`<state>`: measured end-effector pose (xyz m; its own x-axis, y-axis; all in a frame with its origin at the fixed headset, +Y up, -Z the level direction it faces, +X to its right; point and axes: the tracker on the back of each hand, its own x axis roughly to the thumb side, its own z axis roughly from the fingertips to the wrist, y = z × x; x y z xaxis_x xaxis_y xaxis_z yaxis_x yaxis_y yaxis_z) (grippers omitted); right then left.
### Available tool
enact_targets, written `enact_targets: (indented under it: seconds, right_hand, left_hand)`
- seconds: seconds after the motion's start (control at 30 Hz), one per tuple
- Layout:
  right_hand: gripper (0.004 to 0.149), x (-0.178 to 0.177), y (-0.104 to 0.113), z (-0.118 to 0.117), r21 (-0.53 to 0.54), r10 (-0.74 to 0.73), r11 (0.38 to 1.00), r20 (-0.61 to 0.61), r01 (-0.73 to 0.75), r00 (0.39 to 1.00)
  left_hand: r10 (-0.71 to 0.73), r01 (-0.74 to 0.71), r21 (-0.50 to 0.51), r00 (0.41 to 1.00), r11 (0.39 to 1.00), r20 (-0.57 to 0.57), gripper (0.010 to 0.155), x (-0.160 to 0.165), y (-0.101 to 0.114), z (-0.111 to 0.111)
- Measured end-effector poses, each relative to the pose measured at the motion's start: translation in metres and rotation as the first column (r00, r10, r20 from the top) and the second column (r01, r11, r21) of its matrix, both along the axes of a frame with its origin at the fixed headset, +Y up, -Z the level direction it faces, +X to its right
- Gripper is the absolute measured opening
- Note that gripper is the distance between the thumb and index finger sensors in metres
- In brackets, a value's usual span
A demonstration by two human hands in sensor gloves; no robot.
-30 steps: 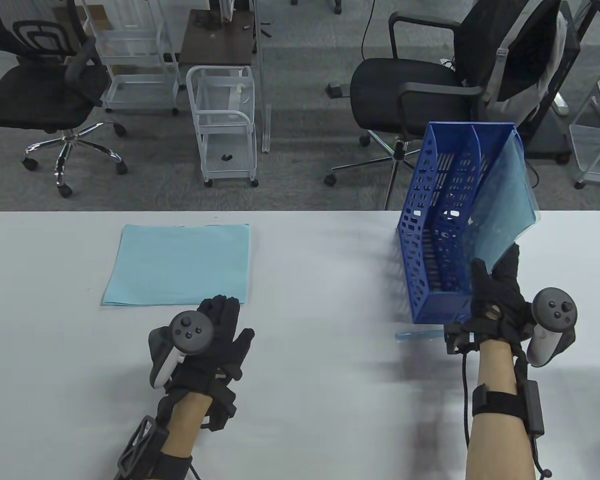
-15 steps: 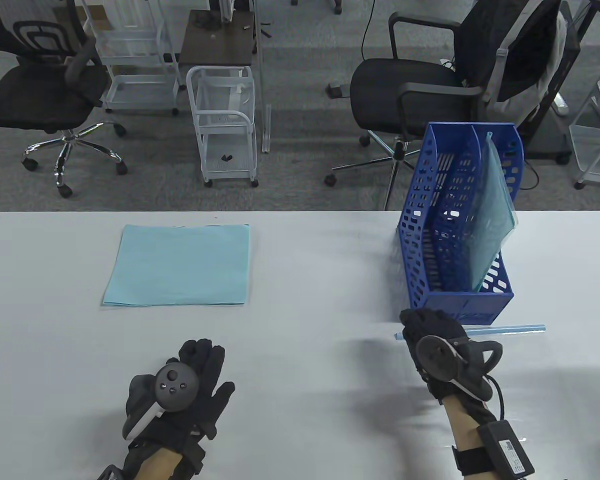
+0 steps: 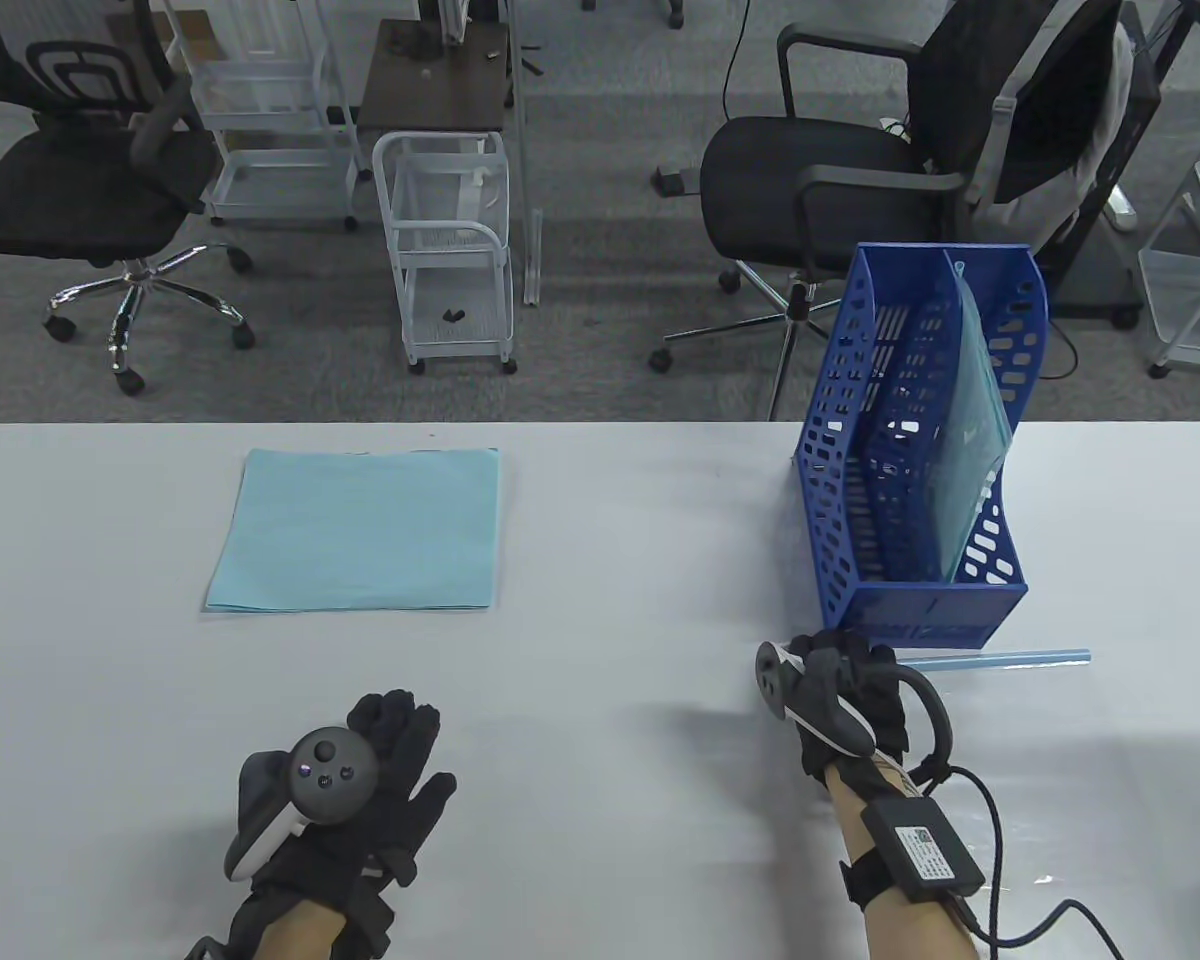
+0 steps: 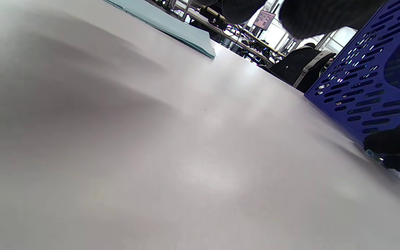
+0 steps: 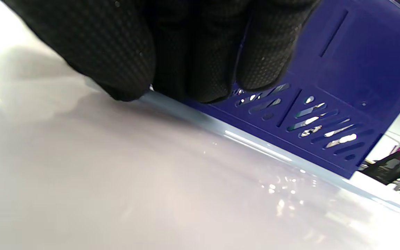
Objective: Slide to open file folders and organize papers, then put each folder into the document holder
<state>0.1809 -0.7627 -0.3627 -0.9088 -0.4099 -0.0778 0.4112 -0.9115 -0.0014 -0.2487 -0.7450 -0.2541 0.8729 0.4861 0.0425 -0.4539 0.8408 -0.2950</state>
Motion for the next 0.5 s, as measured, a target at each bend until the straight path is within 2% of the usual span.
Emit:
enact_targets:
  seconds: [0.1, 0.37, 0.5]
  right_hand:
    - [0.050, -0.001, -0.001, -0.004, -0.005, 0.009, 1.000, 0.013, -0.009, 1.000]
    - [0.048, 0.009, -0.001, -0.011, -0.057, -0.108, 0.992, 0.058, 0.111, 0.992]
    - [0.047, 0.005, -0.005, -0.007, -0.059, -0.004, 0.998, 0.017, 0.005, 1.000]
  left_hand:
    - [0.015, -0.015, 0.003, 1.000, 1.000, -0.013, 0.073, -0.004, 0.001, 0.000]
    - [0.019, -0.019, -0.016, 1.000, 1.000, -0.021, 0.073, -0.006, -0.001, -0.001]
    - [0.017, -0.017, -0.027, 1.000, 0.999, -0.019, 0.073, -0.005, -0.003, -0.002]
